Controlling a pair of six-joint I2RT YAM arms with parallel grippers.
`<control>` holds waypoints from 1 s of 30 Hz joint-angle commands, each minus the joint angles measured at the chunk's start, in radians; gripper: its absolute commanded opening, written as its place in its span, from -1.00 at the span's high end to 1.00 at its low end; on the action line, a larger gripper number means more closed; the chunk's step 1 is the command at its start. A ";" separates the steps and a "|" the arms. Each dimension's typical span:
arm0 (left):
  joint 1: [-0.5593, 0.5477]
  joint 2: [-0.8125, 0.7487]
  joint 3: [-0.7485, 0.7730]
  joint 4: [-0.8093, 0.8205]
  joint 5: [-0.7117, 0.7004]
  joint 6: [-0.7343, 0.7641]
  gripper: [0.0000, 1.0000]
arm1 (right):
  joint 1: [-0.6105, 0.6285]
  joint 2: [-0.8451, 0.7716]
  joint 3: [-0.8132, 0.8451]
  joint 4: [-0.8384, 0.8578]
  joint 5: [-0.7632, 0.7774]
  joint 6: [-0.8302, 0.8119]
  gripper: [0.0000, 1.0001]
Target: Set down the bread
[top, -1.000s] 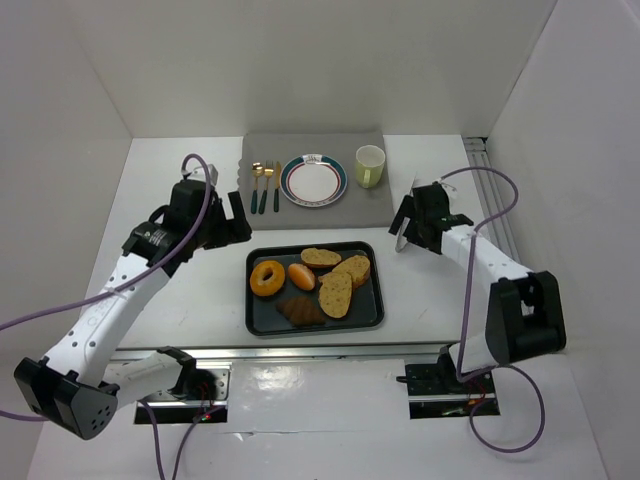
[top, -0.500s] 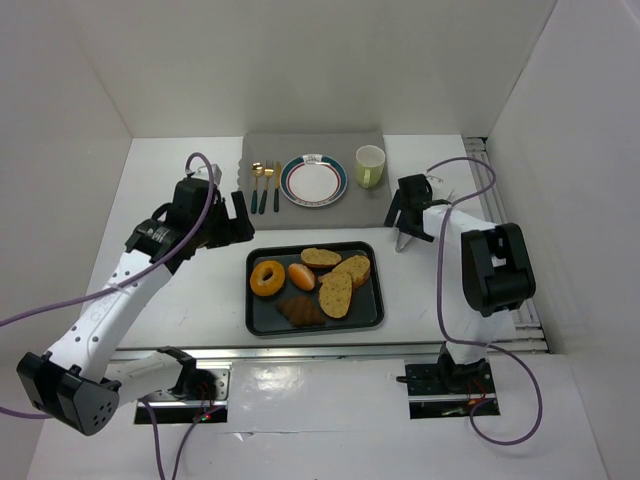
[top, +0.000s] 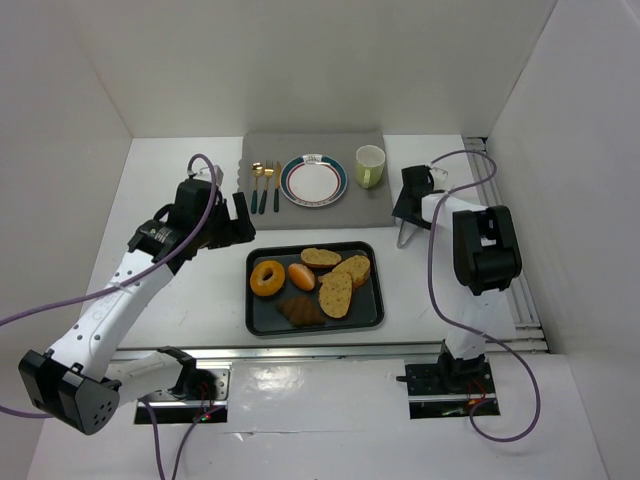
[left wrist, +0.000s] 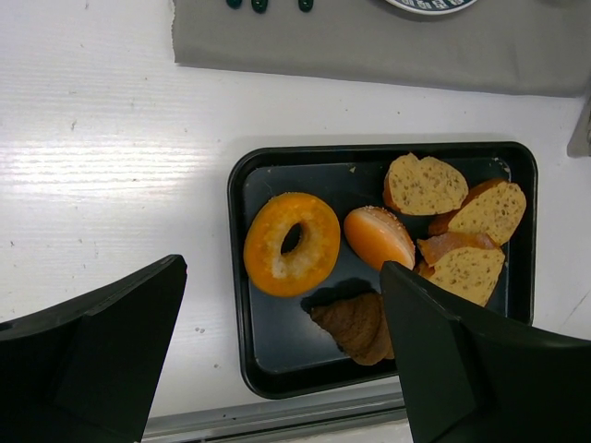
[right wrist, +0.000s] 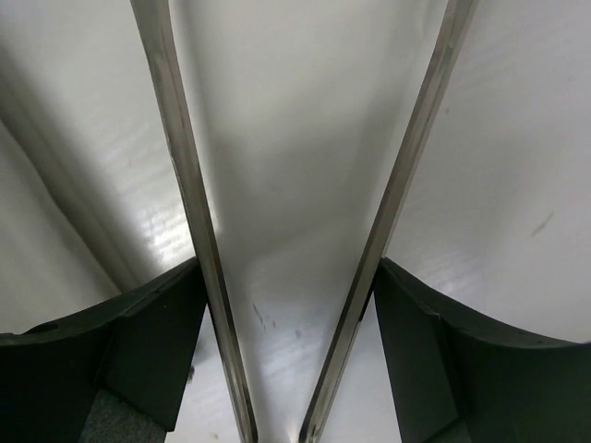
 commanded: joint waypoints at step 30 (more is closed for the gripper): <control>0.034 0.069 0.124 -0.057 -0.008 0.093 -0.99 | 0.170 -0.907 -0.132 -0.745 -0.504 0.078 0.21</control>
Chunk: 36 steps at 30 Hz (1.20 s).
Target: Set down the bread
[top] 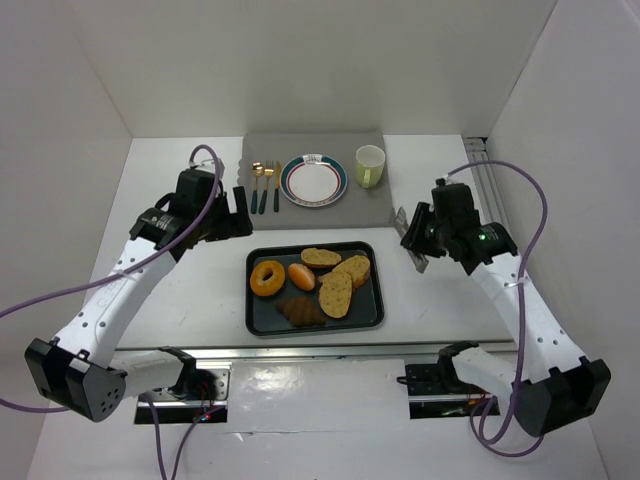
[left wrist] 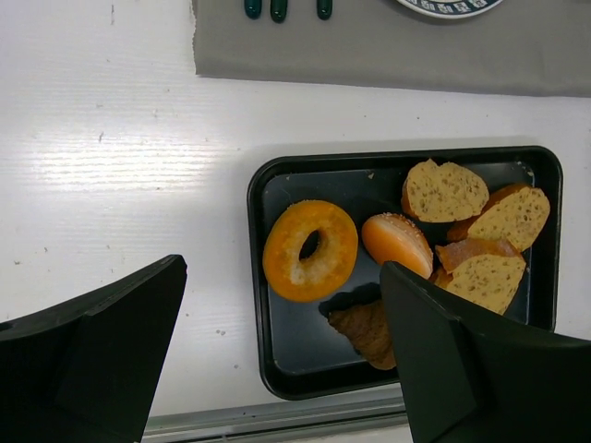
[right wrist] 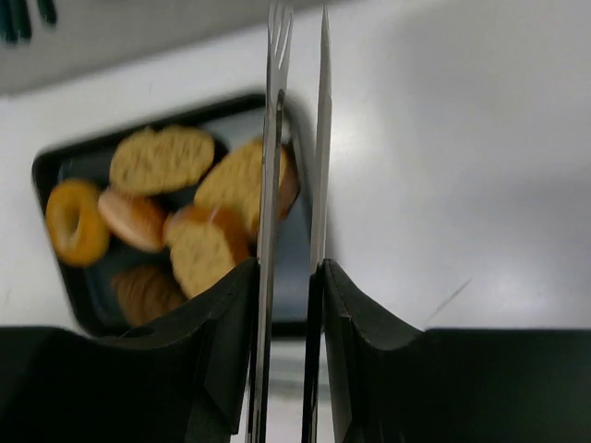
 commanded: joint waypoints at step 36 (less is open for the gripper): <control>0.011 -0.007 0.046 -0.029 -0.047 0.087 -0.99 | 0.110 -0.040 -0.219 -0.135 -0.301 0.191 -0.12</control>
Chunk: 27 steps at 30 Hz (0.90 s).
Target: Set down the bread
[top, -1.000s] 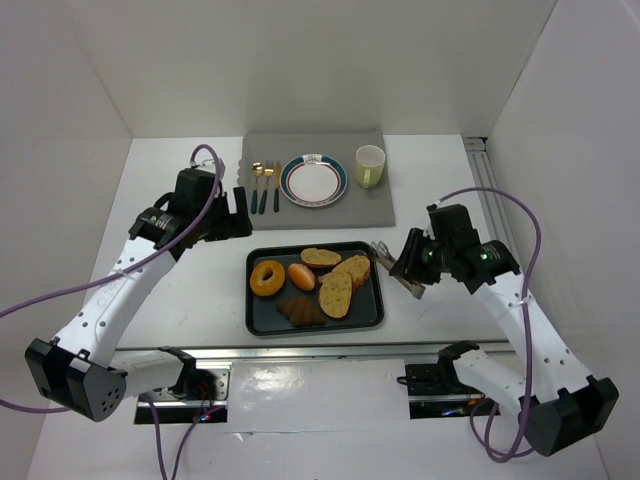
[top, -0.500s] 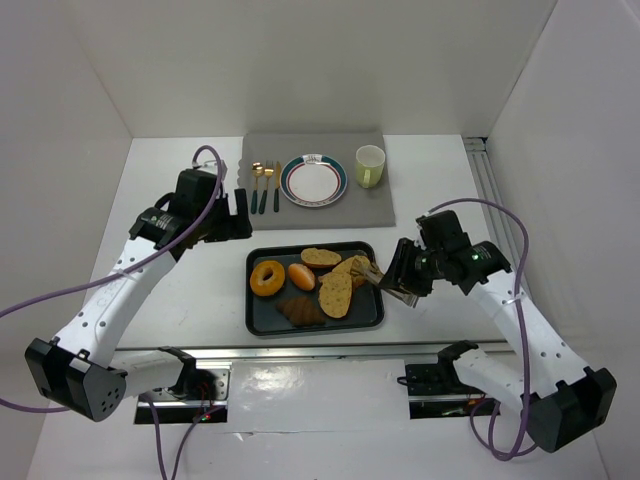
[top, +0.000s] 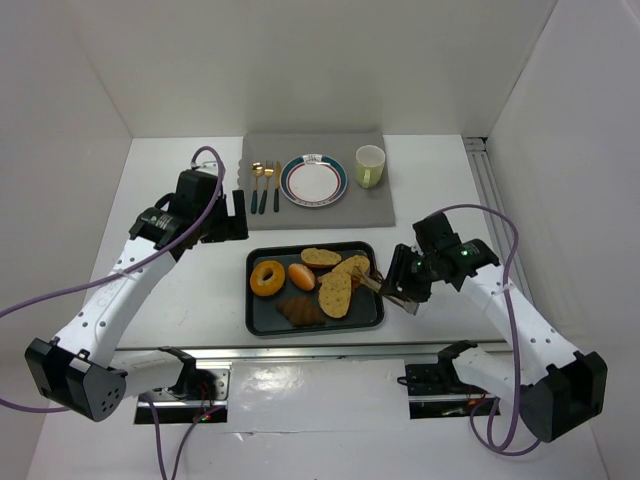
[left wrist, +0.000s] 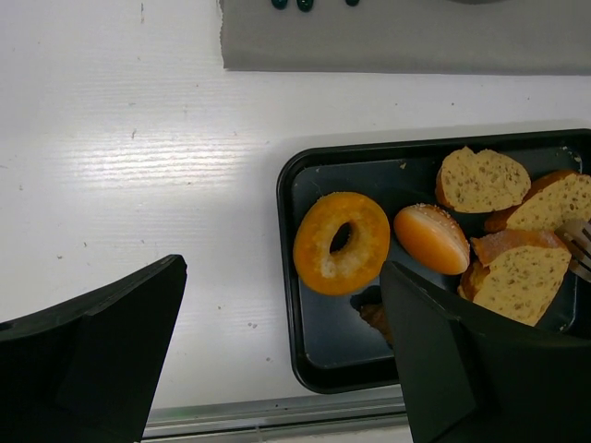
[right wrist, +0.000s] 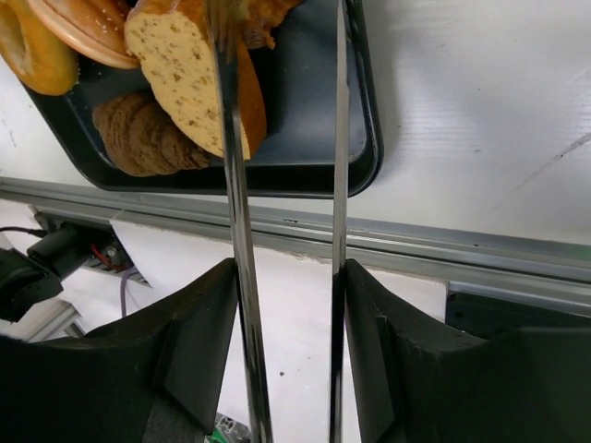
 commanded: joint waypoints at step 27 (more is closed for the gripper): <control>0.014 0.010 0.033 0.029 -0.015 -0.008 -0.99 | -0.032 0.059 0.226 0.005 0.002 -0.073 0.94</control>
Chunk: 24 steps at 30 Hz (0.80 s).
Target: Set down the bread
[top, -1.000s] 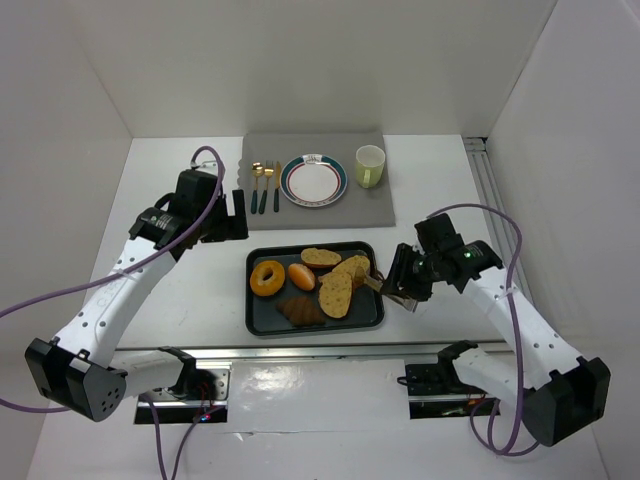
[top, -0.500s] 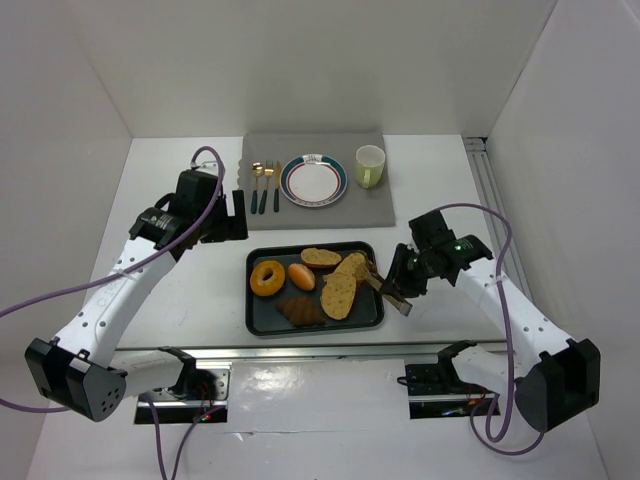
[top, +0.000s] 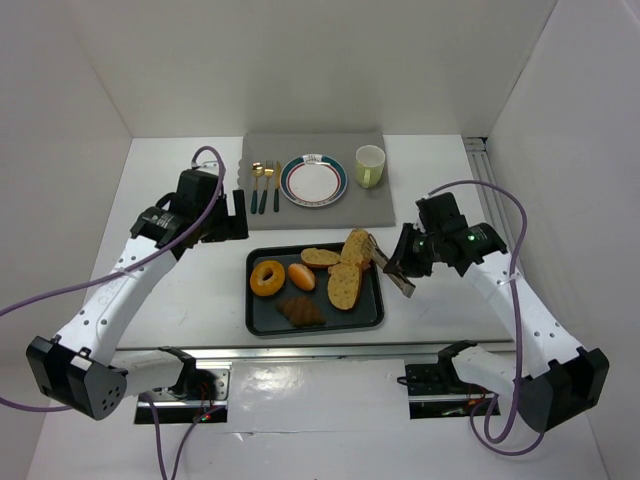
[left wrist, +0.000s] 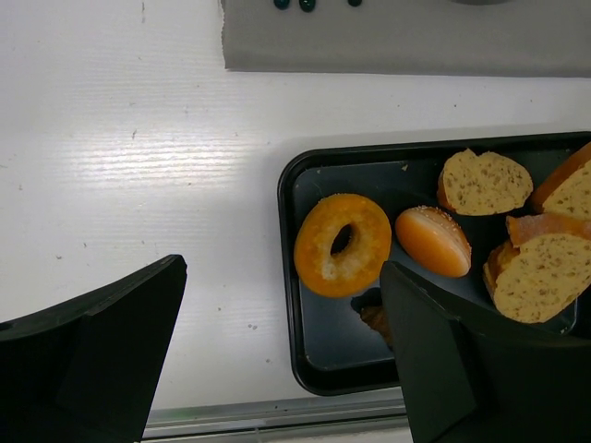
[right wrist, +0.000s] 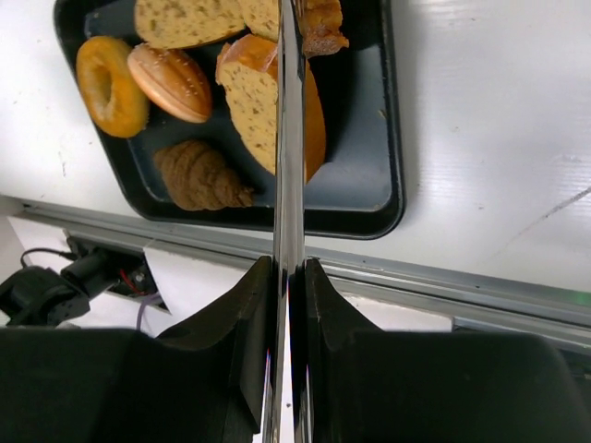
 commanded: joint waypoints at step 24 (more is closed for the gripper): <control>0.094 -0.029 -0.009 0.038 0.054 -0.050 -0.99 | 0.042 0.499 0.477 0.484 -0.058 -0.145 0.94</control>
